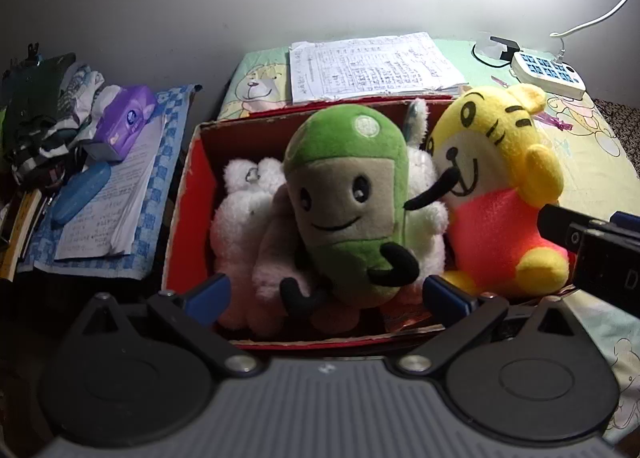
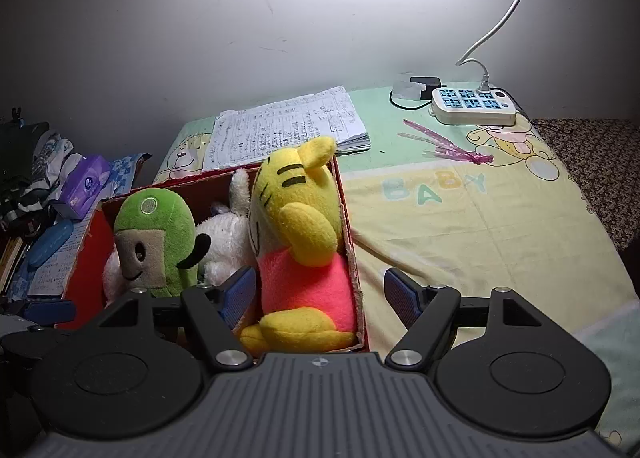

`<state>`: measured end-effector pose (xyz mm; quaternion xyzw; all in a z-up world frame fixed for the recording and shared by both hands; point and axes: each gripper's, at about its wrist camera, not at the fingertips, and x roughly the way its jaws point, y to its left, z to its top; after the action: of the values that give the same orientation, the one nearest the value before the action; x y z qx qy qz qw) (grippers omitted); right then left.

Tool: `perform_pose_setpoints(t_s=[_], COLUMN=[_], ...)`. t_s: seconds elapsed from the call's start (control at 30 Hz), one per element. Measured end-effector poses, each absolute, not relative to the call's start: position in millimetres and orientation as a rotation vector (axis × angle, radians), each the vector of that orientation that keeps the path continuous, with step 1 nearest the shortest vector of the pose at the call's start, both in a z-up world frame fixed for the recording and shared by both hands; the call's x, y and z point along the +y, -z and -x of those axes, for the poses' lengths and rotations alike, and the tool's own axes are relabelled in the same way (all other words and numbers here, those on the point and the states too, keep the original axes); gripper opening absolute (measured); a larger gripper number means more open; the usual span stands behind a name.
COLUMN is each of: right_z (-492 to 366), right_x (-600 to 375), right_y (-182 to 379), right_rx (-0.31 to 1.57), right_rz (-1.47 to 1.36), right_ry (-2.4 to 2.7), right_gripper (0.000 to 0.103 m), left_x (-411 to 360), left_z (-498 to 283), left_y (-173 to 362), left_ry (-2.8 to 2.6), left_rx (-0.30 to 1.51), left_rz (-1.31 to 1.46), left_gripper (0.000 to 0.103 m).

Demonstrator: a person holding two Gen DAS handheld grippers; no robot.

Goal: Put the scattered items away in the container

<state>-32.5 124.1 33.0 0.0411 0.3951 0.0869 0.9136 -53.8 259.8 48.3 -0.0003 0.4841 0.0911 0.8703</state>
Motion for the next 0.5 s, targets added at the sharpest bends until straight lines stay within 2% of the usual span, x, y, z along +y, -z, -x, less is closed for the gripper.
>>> perform_pose_setpoints(t_s=[0.5], right_z=[18.7], right_x=[169.6], right_y=[-24.7], right_rx=[0.907], right_rz=[-0.032], right_ry=[-0.229], right_gripper=[0.077], left_x=[302.1], left_z=[47.9], left_y=[-36.8], left_ry=[-0.215], left_rx=[1.084], left_rz=[0.055], left_gripper=[0.102])
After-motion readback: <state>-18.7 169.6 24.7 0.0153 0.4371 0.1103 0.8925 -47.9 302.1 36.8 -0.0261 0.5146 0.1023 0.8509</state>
